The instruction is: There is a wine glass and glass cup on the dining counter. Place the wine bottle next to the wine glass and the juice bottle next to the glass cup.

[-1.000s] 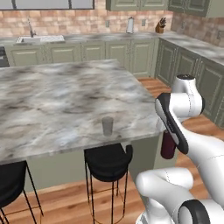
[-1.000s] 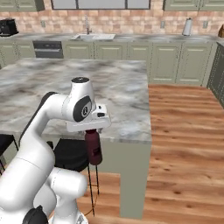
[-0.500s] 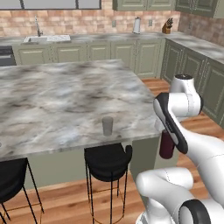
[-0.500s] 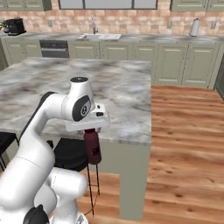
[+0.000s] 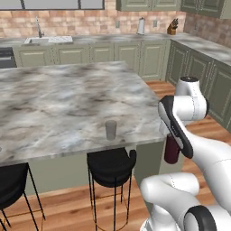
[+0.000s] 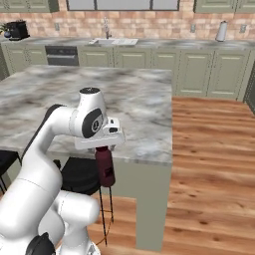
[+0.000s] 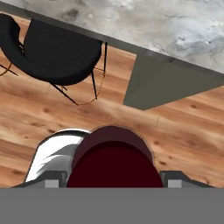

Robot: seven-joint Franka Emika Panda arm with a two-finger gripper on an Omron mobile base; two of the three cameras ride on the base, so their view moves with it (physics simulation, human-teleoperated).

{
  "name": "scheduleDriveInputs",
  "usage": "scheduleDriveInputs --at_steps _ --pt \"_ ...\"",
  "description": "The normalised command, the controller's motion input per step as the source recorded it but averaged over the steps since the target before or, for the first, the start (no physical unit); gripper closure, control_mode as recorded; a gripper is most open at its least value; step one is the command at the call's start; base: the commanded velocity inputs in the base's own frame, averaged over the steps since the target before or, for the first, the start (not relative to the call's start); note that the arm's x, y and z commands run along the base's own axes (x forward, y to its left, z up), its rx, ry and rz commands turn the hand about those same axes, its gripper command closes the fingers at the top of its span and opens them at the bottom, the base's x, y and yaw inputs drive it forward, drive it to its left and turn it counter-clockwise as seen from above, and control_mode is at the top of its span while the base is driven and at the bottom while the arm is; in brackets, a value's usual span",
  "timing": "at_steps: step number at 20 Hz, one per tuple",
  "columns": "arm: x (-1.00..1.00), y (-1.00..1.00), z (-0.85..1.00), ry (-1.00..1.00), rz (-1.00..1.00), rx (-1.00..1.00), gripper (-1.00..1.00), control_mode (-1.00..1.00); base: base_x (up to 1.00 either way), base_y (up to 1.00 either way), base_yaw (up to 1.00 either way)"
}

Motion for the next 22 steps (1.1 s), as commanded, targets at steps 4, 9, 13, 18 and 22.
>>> scheduleDriveInputs --at_steps 4,9,13,18,22 --pt "0.0 0.0 0.0 0.0 0.0 0.0 1.0 1.0 0.01 0.01 0.06" --pt "0.11 0.09 0.1 -0.01 0.16 0.01 1.0 -1.0 0.01 0.02 0.04" --pt "0.25 0.14 0.23 -0.02 0.18 0.0 1.0 -1.0 0.0 0.0 0.0" --pt "0.33 0.12 0.19 0.0 0.16 0.02 1.0 -1.0 0.0 0.0 0.0" --pt "0.41 0.08 0.15 0.0 0.15 0.04 1.0 -1.0 0.0 0.0 0.0"
